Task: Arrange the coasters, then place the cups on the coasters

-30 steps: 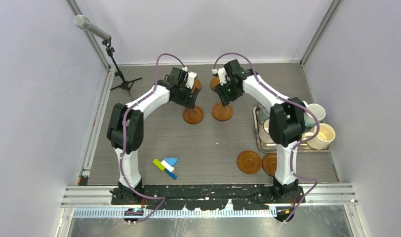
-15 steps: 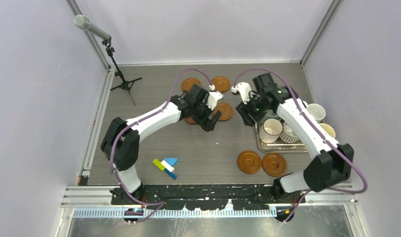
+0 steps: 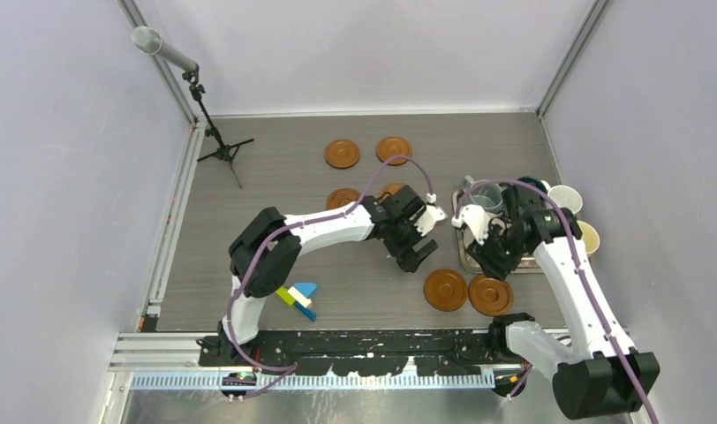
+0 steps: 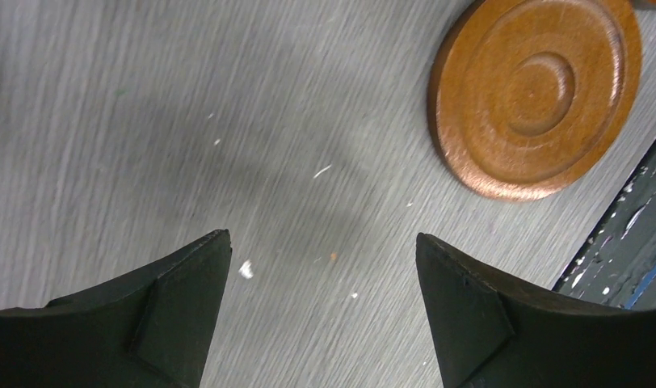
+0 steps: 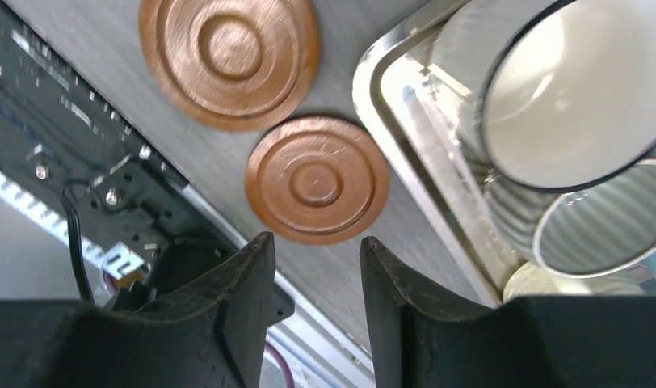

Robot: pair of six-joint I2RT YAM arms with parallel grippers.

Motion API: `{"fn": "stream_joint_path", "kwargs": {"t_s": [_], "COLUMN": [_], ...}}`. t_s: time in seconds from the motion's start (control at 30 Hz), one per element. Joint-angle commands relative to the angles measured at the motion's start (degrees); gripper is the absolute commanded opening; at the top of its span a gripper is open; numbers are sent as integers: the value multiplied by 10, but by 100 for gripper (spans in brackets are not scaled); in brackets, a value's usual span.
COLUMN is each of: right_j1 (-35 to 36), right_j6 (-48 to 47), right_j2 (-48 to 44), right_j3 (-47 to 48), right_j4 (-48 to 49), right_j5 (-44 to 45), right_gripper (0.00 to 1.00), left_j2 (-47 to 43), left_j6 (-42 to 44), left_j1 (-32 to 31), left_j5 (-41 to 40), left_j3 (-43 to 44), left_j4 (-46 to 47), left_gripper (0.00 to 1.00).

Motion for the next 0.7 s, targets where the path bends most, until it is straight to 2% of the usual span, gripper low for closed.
{"fn": "stream_joint_path", "kwargs": {"t_s": [0.0, 0.23, 0.43, 0.67], "right_j1": [-3, -3, -3, -3], "right_j6": [-65, -80, -69, -60], "right_j2": [-48, -77, -117, -177], "right_j3": [-39, -88, -105, -86], "right_j4": [-45, -58, -59, -65], "right_j5": [3, 0, -10, -37], "right_gripper": [47, 36, 27, 24], "left_j2": [21, 62, 72, 99], "left_j6": [-28, -54, -88, -88], "left_j1": [-20, -51, -64, -89], "left_j5": [15, -8, 1, -25], "left_j3": [51, 74, 59, 81], "left_j4": [32, 53, 96, 105], "left_gripper": [87, 86, 81, 80]}}
